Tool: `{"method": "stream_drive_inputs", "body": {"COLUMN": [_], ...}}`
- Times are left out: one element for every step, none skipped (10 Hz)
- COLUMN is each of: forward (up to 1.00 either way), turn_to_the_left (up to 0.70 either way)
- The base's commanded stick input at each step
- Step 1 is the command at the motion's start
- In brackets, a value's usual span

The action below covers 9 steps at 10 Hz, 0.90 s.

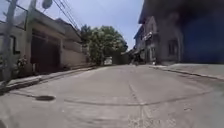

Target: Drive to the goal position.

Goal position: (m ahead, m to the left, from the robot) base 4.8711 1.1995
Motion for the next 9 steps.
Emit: {"method": "stream_drive_inputs", "body": {"forward": [1.0, 1.0, 1.0, 1.0, 1.0, 1.0, 1.0, 1.0, 1.0], "turn_to_the_left": [0.01, 0.01, 0.01, 0.01, 0.01, 0.01, 0.01, 0.01, 0.01]}}
